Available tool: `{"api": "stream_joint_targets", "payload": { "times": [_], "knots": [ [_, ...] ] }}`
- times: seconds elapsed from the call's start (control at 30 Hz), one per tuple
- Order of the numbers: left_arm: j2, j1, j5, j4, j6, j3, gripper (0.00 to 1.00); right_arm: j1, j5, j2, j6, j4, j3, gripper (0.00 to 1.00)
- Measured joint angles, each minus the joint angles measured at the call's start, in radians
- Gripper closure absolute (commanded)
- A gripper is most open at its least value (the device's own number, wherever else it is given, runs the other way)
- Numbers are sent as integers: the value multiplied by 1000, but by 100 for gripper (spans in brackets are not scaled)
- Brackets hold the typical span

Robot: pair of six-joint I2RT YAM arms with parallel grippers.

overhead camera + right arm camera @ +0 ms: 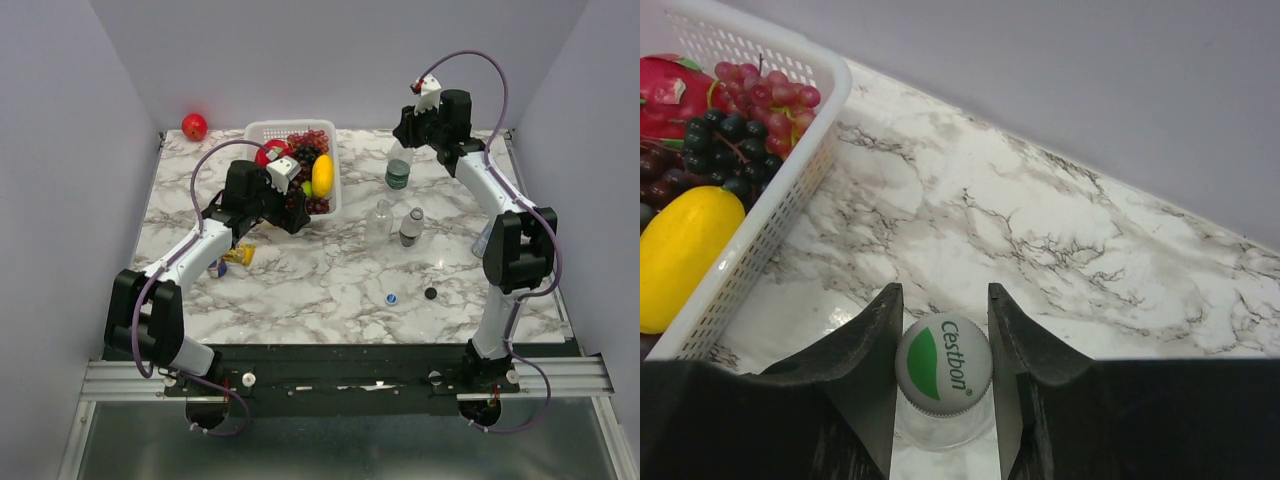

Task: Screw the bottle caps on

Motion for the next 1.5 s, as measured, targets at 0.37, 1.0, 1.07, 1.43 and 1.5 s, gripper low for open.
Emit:
{"api": "stream_joint_targets", "payload": {
  "times": [0.37,1.0,1.07,1.43,1.5],
  "knots": [
    [6,0,35,-6,-1,0,1,0,2,0,4,16,-29,44],
    [40,0,32,-17,-1,34,1,0,-48,-24,39,-29,-14,23],
    [40,0,-2,-17,-2,38,1,0,-69,-64,42,-45,-14,23],
    [-26,0,-233,-6,-87,37,1,4,-340,-417,-50,-98,-225,20],
    [-40,0,-247,-7,-103,37,1,17,-405,-432,-96,-127,-303,20]
  ]
}}
